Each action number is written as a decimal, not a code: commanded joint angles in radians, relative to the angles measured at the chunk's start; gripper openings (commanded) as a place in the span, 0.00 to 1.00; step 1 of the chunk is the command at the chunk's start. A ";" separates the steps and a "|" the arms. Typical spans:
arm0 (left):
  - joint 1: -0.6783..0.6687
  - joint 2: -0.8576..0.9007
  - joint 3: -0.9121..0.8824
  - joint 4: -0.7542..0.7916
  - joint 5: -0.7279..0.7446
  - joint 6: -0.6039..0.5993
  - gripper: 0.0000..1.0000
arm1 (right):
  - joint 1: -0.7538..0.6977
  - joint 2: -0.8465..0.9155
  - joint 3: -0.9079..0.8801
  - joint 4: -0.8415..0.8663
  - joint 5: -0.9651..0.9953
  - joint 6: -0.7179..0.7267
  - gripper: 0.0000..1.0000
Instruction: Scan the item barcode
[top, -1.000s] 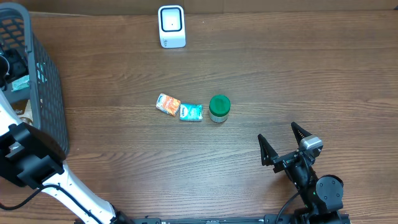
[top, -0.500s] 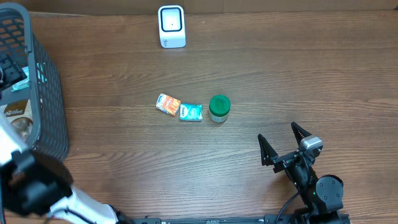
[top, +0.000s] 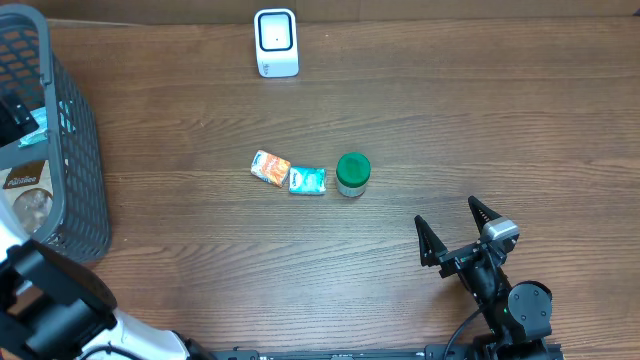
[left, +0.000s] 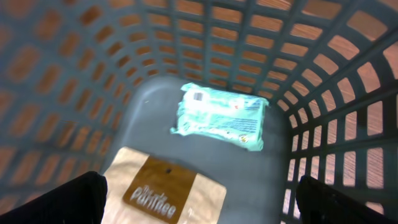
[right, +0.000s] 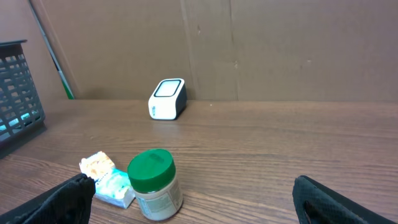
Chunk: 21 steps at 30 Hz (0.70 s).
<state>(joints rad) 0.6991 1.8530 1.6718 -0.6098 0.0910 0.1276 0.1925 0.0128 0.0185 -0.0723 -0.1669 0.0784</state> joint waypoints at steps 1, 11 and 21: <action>-0.053 0.095 0.048 0.043 0.024 0.049 1.00 | 0.007 -0.010 -0.011 0.004 0.010 0.006 1.00; -0.067 0.253 0.055 0.159 0.055 0.050 1.00 | 0.007 -0.010 -0.011 0.004 0.010 0.006 1.00; -0.068 0.364 0.055 0.228 0.027 0.089 0.94 | 0.007 -0.010 -0.011 0.004 0.010 0.006 1.00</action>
<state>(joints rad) 0.6361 2.1750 1.6978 -0.4023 0.1329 0.1688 0.1925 0.0128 0.0185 -0.0711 -0.1673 0.0788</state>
